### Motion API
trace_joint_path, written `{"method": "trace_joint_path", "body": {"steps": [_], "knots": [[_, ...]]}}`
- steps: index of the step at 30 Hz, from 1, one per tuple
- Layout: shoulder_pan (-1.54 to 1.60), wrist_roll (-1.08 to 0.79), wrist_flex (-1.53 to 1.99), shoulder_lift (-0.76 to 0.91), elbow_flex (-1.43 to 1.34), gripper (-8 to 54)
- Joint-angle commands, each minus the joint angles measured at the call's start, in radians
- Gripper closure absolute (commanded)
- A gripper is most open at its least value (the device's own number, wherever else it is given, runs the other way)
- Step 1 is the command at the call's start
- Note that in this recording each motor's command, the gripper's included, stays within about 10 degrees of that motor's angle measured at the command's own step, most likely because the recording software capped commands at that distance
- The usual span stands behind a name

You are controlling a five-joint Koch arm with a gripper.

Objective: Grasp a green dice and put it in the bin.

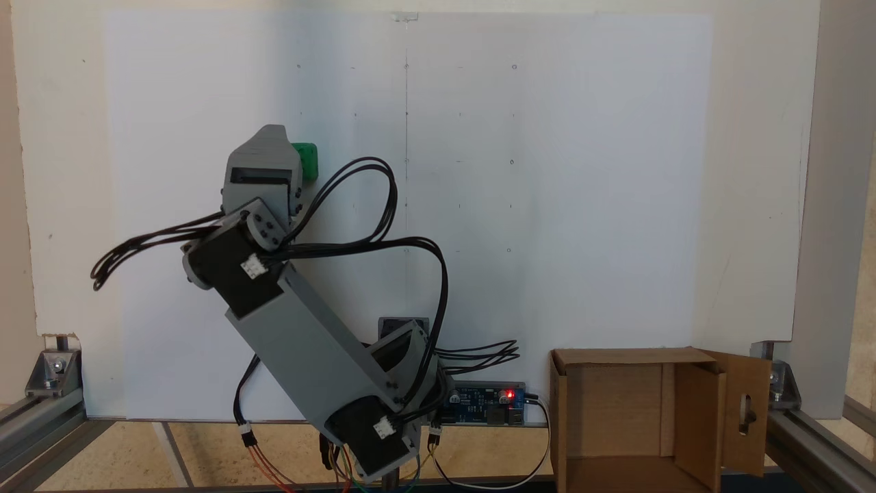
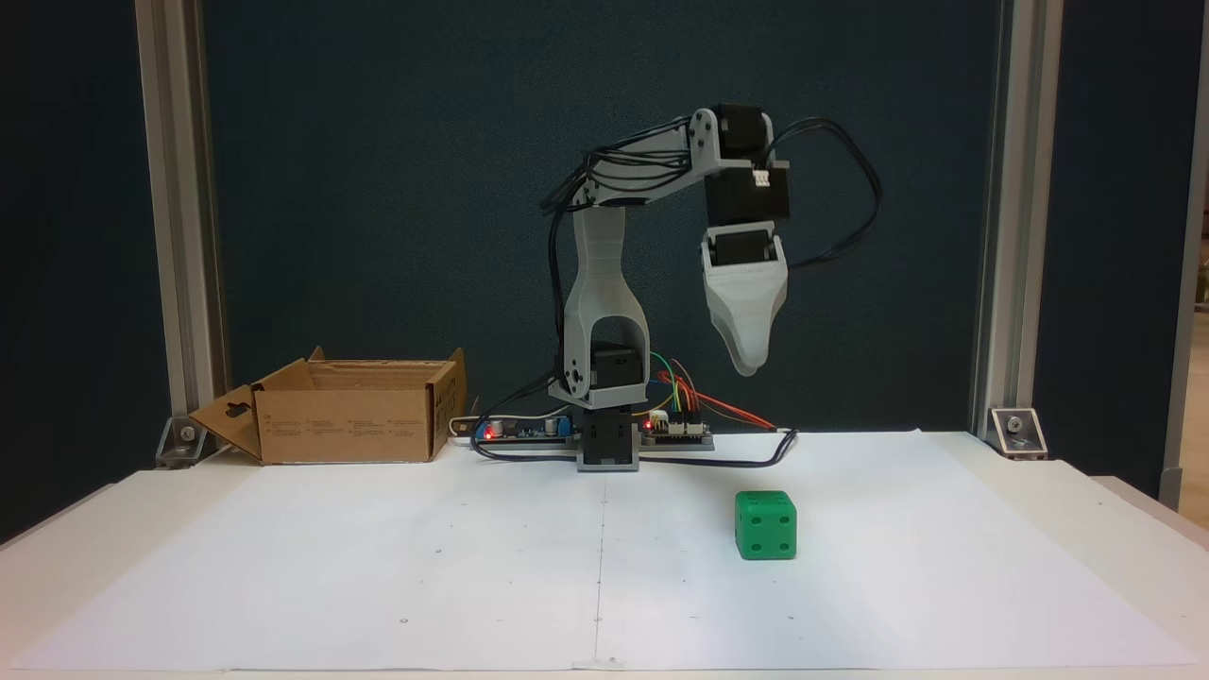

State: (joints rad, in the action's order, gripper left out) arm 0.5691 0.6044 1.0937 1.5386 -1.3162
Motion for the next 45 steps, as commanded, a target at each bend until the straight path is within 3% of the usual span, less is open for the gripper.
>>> {"method": "trace_joint_path", "body": {"steps": [1,45], "knots": [[0.005,0.110,-0.003,-0.008,0.029,2.4],[0.046,0.124,-0.147,-0.201,-0.069,2.4]]}}
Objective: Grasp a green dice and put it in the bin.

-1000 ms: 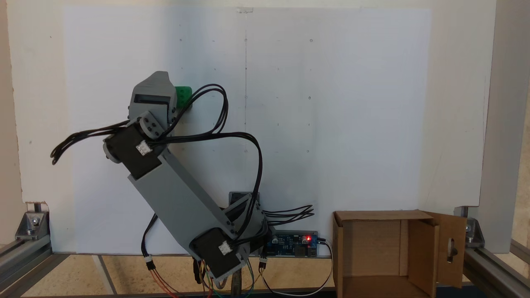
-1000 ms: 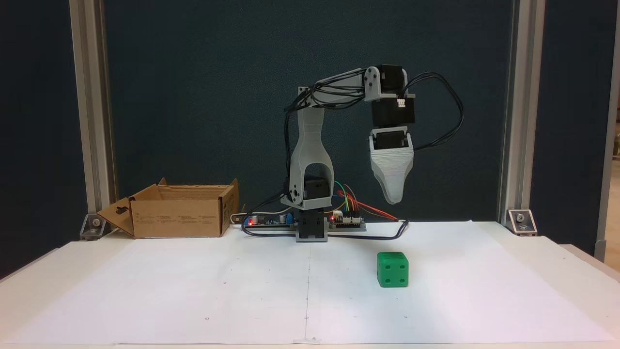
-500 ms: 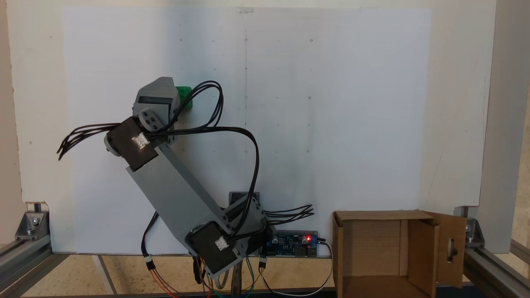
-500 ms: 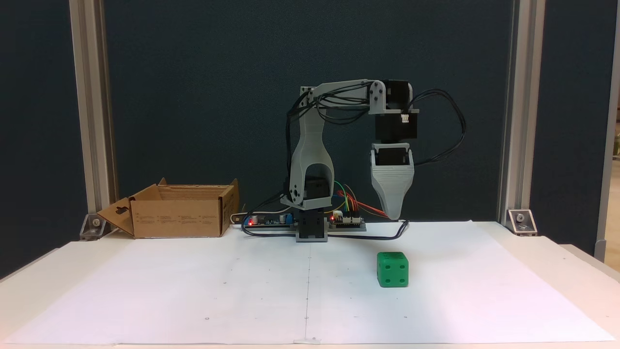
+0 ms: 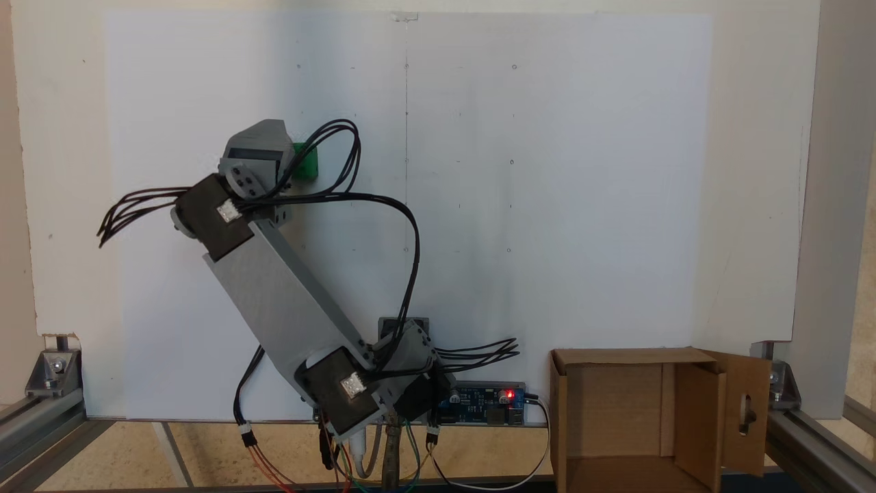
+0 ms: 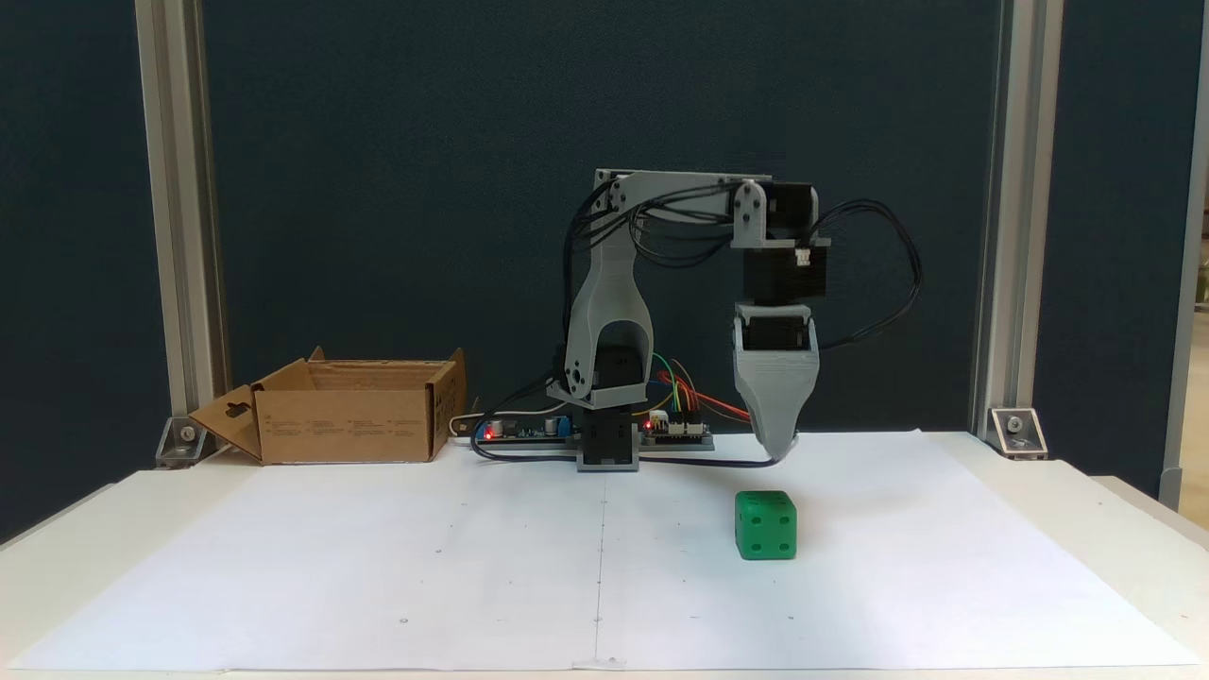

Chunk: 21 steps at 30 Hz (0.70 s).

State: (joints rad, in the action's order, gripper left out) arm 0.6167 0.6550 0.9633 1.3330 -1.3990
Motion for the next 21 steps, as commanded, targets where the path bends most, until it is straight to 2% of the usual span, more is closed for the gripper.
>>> {"method": "trace_joint_path", "body": {"steps": [1,21], "knots": [[-0.002,0.074,-0.020,0.003,0.011,2.4],[-0.014,0.074,-0.084,-0.044,-0.084,2.4]]}}
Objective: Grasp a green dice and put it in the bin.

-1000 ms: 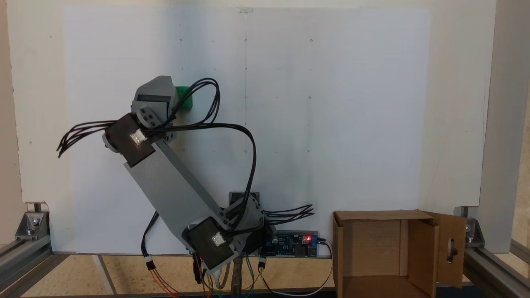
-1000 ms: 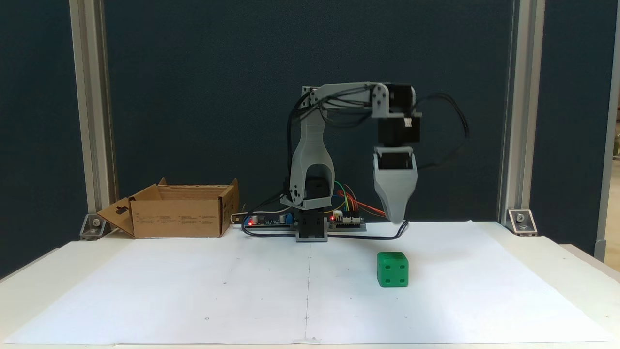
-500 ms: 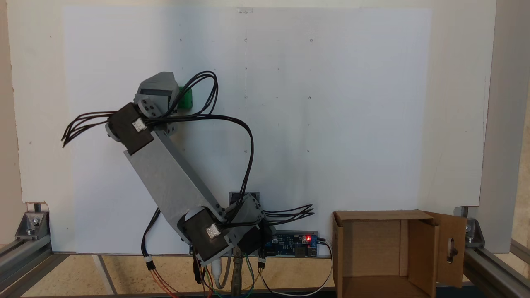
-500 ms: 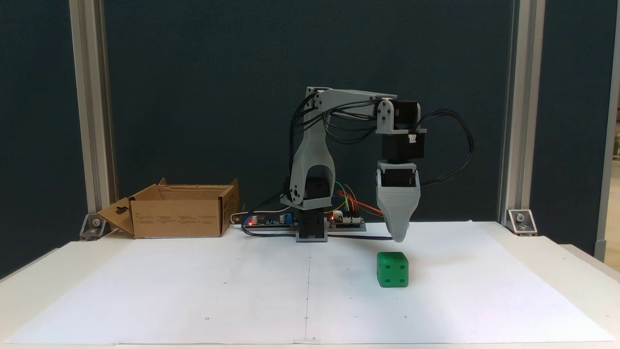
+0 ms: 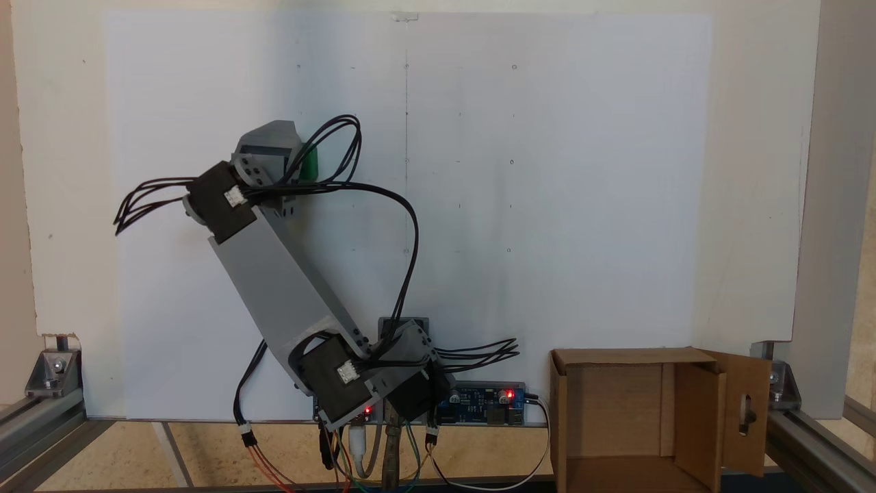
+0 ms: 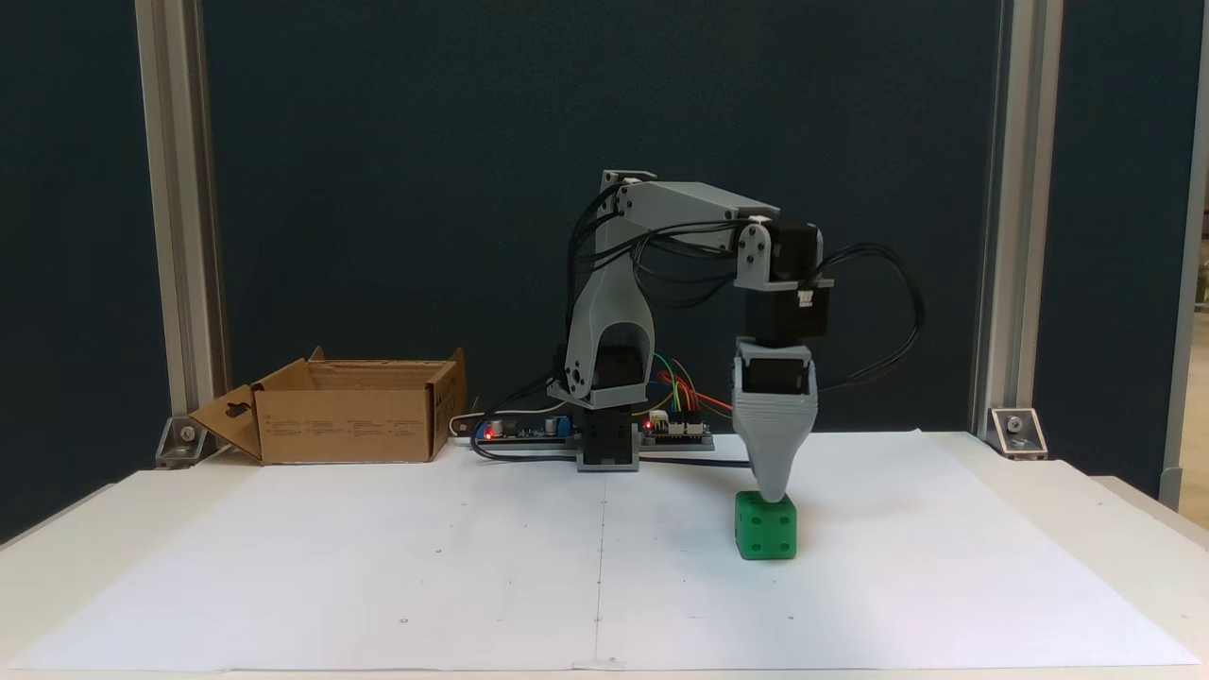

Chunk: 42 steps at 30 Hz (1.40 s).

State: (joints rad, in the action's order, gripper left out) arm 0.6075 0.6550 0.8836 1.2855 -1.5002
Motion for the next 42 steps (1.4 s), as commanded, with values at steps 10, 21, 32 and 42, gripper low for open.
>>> {"method": "trace_joint_path", "body": {"steps": [10,21,32,42], "knots": [[-0.015,0.074,-0.029,-0.015,-0.023,2.4],[-0.017,0.074,-0.080,-0.072,-0.023,2.5],[-0.021,0.074,-0.081,-0.094,-0.023,4.1],[-0.011,0.072,-0.083,-0.115,-0.026,4.4]]}}
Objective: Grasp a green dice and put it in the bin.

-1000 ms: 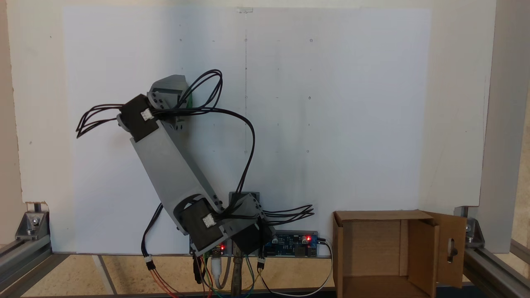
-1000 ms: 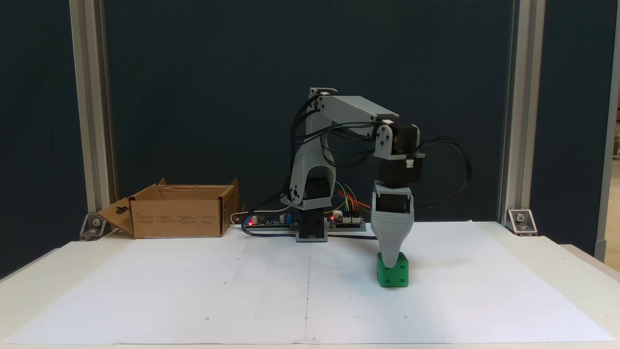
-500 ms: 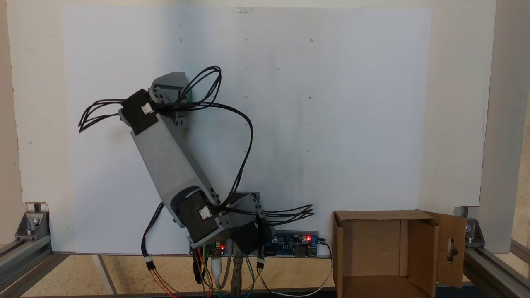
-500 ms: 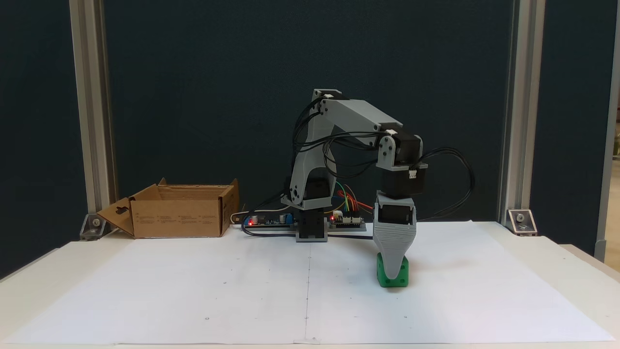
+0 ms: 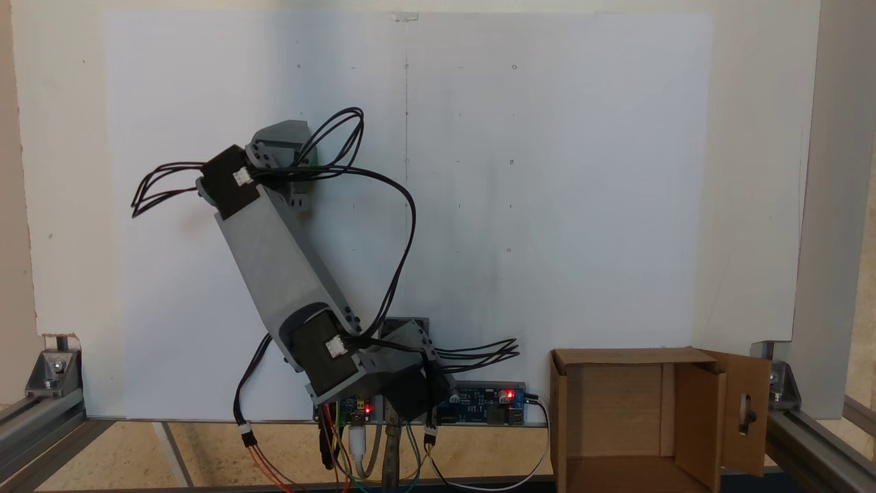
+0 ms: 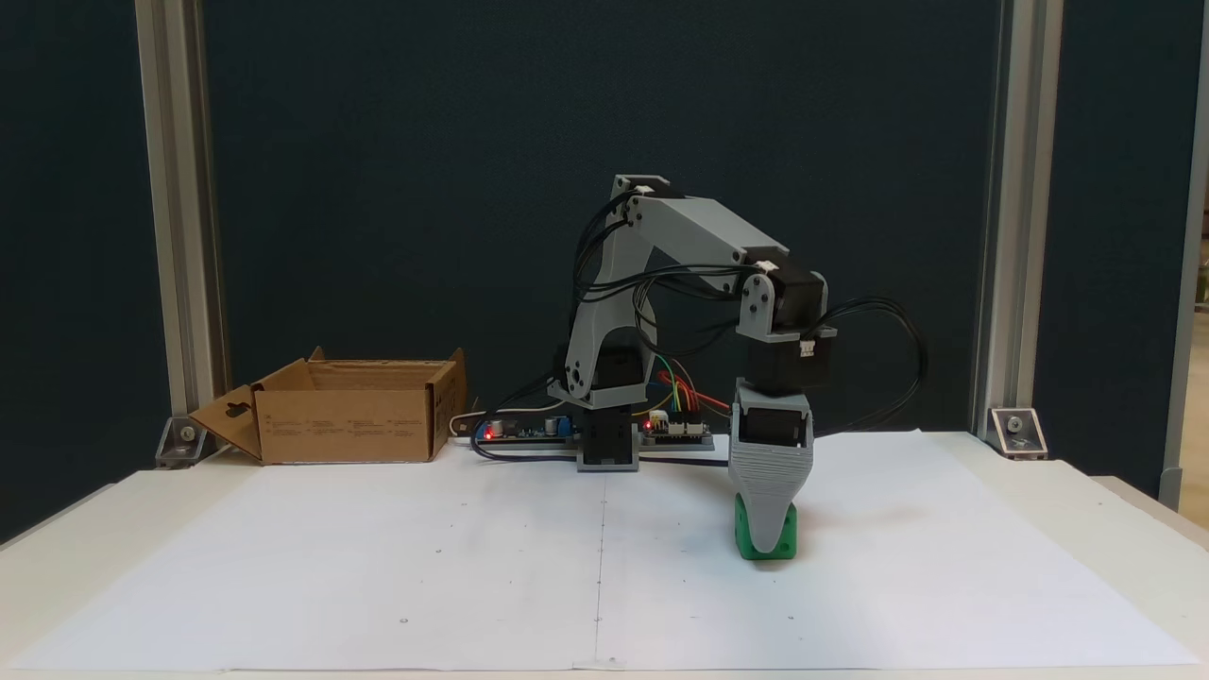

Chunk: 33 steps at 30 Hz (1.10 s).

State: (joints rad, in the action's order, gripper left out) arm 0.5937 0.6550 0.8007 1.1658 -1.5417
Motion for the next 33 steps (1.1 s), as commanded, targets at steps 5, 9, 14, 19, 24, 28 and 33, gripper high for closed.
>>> {"method": "trace_joint_path", "body": {"steps": [5,9,14,19,24,28,33], "knots": [[0.005,0.074,0.000,0.005,0.014,7.5],[0.006,0.074,-0.002,0.005,0.014,9.8],[0.005,0.074,-0.014,0.005,0.014,14.8],[-0.003,0.075,-0.017,0.005,0.014,32.9],[-0.018,0.081,-0.017,0.005,0.014,34.1],[-0.020,0.084,0.012,0.037,0.015,34.1],[-0.048,0.084,0.199,0.161,0.140,34.1]]}}
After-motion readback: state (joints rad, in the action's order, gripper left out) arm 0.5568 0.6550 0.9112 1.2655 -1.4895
